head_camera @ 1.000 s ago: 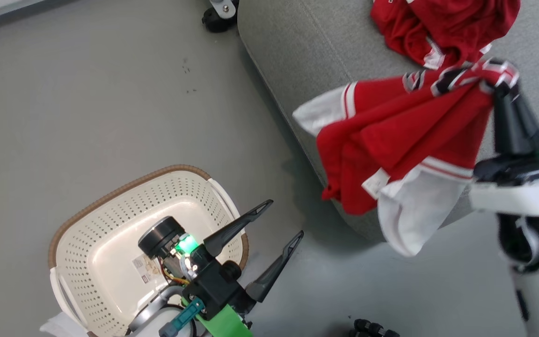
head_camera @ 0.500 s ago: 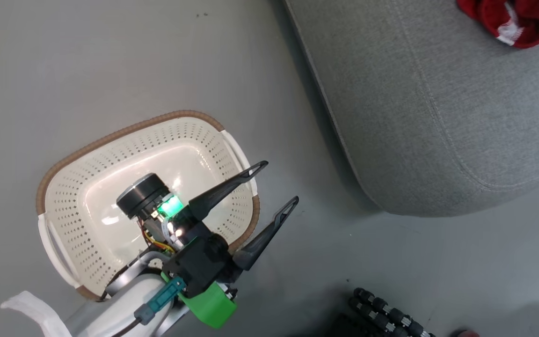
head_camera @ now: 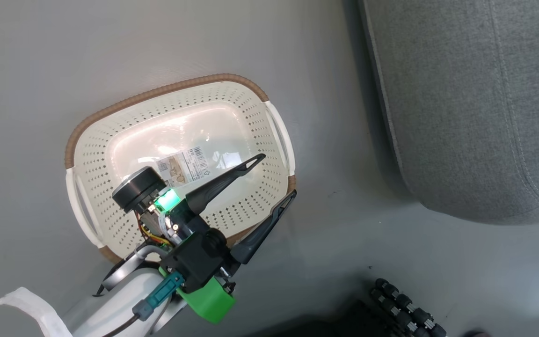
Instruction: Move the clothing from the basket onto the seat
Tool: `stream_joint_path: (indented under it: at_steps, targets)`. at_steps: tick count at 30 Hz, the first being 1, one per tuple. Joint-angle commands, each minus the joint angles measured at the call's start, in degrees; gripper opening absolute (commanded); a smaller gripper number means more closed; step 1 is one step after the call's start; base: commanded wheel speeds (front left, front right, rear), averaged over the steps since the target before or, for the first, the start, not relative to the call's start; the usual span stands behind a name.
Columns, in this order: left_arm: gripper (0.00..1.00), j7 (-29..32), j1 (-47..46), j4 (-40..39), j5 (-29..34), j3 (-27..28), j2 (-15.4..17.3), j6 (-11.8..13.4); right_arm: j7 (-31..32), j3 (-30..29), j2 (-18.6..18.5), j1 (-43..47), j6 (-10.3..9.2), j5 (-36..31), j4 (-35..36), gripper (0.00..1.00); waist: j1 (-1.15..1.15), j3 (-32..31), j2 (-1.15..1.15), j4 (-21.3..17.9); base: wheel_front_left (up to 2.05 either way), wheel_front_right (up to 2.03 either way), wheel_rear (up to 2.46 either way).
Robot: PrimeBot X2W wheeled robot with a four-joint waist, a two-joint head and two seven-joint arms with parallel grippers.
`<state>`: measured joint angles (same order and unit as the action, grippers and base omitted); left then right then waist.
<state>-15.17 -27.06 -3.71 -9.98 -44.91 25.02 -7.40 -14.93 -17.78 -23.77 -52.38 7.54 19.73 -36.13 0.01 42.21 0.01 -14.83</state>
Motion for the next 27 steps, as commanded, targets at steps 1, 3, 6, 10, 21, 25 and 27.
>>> stream_joint_path:
  at_steps: [1,3,6,10,21,25,27]
  targets:
    - [1.0,0.05,-0.63,-0.1,0.21,0.14,-0.24,-0.17,-0.32,-2.33,0.71,0.97,-0.11,0.48,0.31,0.36,-0.01,-0.51,-0.01,0.96,0.0,0.0,0.0]
    - [1.0,0.05,-0.15,0.11,-0.2,0.36,-0.62,-0.17,-0.31,-4.92,2.39,2.56,-0.11,-0.15,2.05,1.0,-0.01,-1.4,-0.01,1.15,0.0,0.0,0.0]
    - [1.0,0.05,1.2,1.07,-2.07,0.94,-1.9,-0.17,-0.3,-7.84,5.43,6.15,-0.11,-1.98,6.27,1.0,-0.01,-3.37,-0.01,1.33,0.0,0.0,0.0]
    - [1.0,0.03,1.95,3.23,-3.79,1.42,-3.86,-0.17,-0.31,-7.93,9.1,13.46,-0.11,-5.0,12.59,1.0,-0.01,-7.16,-0.01,1.98,0.0,0.0,0.0]
    - [1.0,0.04,10.68,9.87,-5.79,11.31,-13.4,0.9,-0.33,4.92,14.94,35.68,-0.11,-10.4,22.69,1.0,-0.01,-23.69,-0.01,8.26,0.0,0.0,0.0]
    - [1.0,0.04,15.5,12.62,-5.94,15.71,-16.11,0.75,-0.33,12.55,16.15,41.23,-0.11,-10.77,22.27,1.0,-0.01,-30.55,-0.01,10.84,0.0,0.0,0.0]
    - [1.0,0.04,18.36,13.67,-6.16,18.23,-17.48,0.81,-0.33,16.2,16.82,43.64,-0.11,-10.31,21.59,1.0,-0.01,-34.01,-0.01,12.14,0.0,0.0,0.0]
